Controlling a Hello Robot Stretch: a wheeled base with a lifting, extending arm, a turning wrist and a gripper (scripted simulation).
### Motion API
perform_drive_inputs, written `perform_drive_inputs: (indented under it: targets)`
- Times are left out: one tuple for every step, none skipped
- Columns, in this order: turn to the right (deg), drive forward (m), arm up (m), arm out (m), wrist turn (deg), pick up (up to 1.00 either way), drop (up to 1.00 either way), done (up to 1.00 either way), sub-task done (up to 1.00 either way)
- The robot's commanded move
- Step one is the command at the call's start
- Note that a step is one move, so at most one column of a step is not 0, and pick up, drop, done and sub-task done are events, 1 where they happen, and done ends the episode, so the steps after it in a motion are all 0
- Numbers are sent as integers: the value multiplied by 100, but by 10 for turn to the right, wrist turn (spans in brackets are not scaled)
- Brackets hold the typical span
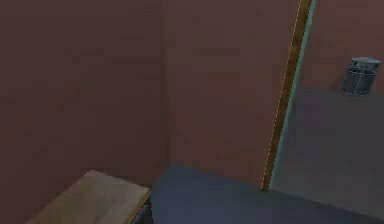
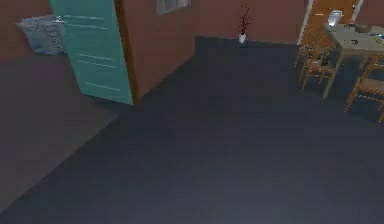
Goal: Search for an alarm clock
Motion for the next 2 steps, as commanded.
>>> perform_drive_inputs:
  targets:
    - [450, 0, 0, 0, 0, 0, 0, 0, 0]
    - [450, 0, 0, 0, 0, 0, 0, 0, 0]
